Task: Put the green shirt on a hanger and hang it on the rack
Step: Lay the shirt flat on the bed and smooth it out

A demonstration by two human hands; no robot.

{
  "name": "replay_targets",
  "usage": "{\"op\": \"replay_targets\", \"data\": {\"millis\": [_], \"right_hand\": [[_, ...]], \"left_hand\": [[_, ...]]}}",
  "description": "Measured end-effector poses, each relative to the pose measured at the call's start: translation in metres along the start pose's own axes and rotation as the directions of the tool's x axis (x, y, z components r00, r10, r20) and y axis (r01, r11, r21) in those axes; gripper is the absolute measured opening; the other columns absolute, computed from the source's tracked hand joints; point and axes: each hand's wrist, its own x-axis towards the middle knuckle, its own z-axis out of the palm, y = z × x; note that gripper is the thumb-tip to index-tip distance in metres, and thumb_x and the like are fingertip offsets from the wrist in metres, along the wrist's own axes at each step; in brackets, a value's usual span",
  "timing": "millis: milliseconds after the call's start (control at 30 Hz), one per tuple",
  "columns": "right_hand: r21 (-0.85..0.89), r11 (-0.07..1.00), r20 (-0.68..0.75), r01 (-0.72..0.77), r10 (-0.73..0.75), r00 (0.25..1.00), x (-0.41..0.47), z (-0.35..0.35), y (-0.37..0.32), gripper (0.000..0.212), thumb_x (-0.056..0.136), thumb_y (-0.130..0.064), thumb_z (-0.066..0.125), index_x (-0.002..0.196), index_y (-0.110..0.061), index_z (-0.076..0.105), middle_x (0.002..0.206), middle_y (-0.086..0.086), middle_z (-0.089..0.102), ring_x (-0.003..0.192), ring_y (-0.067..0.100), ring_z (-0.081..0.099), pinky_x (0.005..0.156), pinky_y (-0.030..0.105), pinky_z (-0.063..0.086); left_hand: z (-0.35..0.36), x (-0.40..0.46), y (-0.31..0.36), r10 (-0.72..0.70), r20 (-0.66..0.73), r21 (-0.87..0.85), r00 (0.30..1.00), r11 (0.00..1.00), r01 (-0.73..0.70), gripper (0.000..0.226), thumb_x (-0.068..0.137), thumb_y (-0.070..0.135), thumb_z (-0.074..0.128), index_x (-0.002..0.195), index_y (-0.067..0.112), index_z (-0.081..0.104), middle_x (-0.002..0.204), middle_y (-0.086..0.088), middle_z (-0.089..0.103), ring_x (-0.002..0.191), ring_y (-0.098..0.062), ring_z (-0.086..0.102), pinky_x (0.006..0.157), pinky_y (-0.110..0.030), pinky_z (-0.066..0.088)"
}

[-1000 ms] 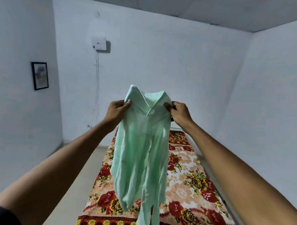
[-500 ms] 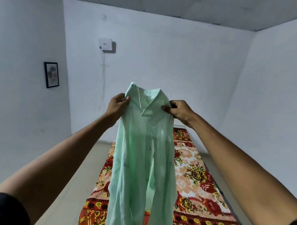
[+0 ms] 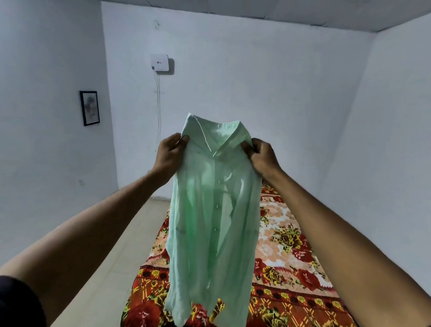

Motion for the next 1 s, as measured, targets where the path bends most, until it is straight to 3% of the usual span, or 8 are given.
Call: {"op": "replay_targets", "data": {"millis": [100, 333, 467, 533, 700, 833, 900, 1000], "right_hand": [[0.018, 0.999, 0.006, 0.029, -0.029, 1.0, -0.017, -0.009, 0.001, 0.016, 0.102, -0.032, 0.062, 0.091, -0.023, 0.07, 0.093, 0.004, 0.075, 0.088, 0.026, 0.072, 0.082, 0.047, 0.061], [-0.045, 0.999, 0.092, -0.01, 0.014, 0.996, -0.036, -0.018, 0.017, 0.021, 0.096, -0.036, 0.071, 0.084, -0.02, 0.074, 0.074, -0.009, 0.072, 0.066, 0.009, 0.065, 0.062, 0.027, 0.051], [-0.035, 0.996, 0.168, -0.081, 0.086, 0.982, -0.037, -0.01, 0.045, 0.005, 0.093, -0.03, 0.075, 0.093, -0.025, 0.076, 0.093, -0.004, 0.08, 0.085, 0.015, 0.076, 0.073, 0.029, 0.063], [-0.061, 0.99, 0.216, -0.129, 0.14, 0.966, -0.038, -0.006, 0.061, 0.013, 0.091, -0.031, 0.077, 0.098, -0.02, 0.077, 0.095, 0.0, 0.08, 0.079, 0.011, 0.076, 0.066, 0.027, 0.062], [-0.144, 0.971, 0.298, -0.19, 0.225, 0.928, -0.017, 0.02, 0.135, 0.026, 0.091, -0.028, 0.077, 0.113, -0.014, 0.075, 0.102, -0.003, 0.077, 0.093, 0.014, 0.074, 0.085, 0.034, 0.063], [-0.146, 0.96, 0.287, -0.237, 0.271, 0.919, 0.021, 0.056, 0.216, 0.026, 0.093, -0.018, 0.074, 0.116, -0.006, 0.073, 0.11, 0.009, 0.076, 0.103, 0.027, 0.073, 0.087, 0.037, 0.06], [-0.165, 0.953, 0.257, -0.253, 0.289, 0.922, 0.038, 0.069, 0.249, 0.023, 0.094, -0.018, 0.074, 0.112, -0.004, 0.074, 0.107, 0.013, 0.077, 0.098, 0.027, 0.073, 0.088, 0.042, 0.058], [-0.186, 0.934, 0.195, -0.304, 0.339, 0.92, 0.082, 0.098, 0.309, 0.014, 0.093, -0.022, 0.076, 0.103, -0.013, 0.075, 0.088, -0.002, 0.075, 0.078, 0.013, 0.065, 0.075, 0.034, 0.052]], "left_hand": [[0.004, -0.013, 0.006, 0.014, 0.001, 0.0, 1.0, 1.0, -0.014, 0.04, 0.105, 0.025, 0.054, 0.077, -0.002, 0.044, 0.072, -0.007, 0.035, 0.064, -0.016, 0.031, 0.052, -0.029, 0.025], [0.003, -0.028, -0.014, 0.014, 0.097, 0.072, 0.995, 0.997, -0.022, 0.045, 0.107, 0.026, 0.051, 0.077, -0.006, 0.041, 0.076, -0.007, 0.038, 0.068, -0.018, 0.032, 0.056, -0.032, 0.027], [0.007, -0.028, -0.049, -0.024, 0.147, 0.134, 0.989, 0.991, 0.004, 0.046, 0.107, 0.027, 0.049, 0.077, -0.008, 0.043, 0.075, -0.007, 0.039, 0.068, -0.017, 0.034, 0.055, -0.03, 0.028], [0.008, -0.031, -0.065, -0.048, 0.181, 0.176, 0.982, 0.984, 0.015, 0.048, 0.107, 0.03, 0.048, 0.077, -0.007, 0.043, 0.074, -0.006, 0.038, 0.066, -0.016, 0.033, 0.054, -0.029, 0.026], [0.024, -0.018, -0.147, -0.128, 0.194, 0.206, 0.972, 0.975, 0.087, 0.042, 0.107, 0.027, 0.05, 0.073, 0.005, 0.045, 0.069, -0.005, 0.035, 0.062, -0.014, 0.034, 0.052, -0.028, 0.026], [0.043, 0.014, -0.234, -0.203, 0.218, 0.187, 0.955, 0.969, 0.163, 0.037, 0.107, 0.026, 0.051, 0.074, 0.009, 0.052, 0.067, 0.005, 0.045, 0.056, -0.002, 0.041, 0.049, -0.017, 0.034], [0.053, 0.031, -0.266, -0.229, 0.238, 0.174, 0.944, 0.966, 0.191, 0.037, 0.107, 0.025, 0.051, 0.074, 0.009, 0.054, 0.068, 0.005, 0.048, 0.059, -0.005, 0.044, 0.052, -0.02, 0.037], [0.072, 0.075, -0.335, -0.262, 0.229, 0.196, 0.937, 0.956, 0.22, 0.041, 0.107, 0.028, 0.051, 0.083, -0.005, 0.057, 0.077, -0.004, 0.053, 0.07, -0.013, 0.048, 0.059, -0.03, 0.041]]}}
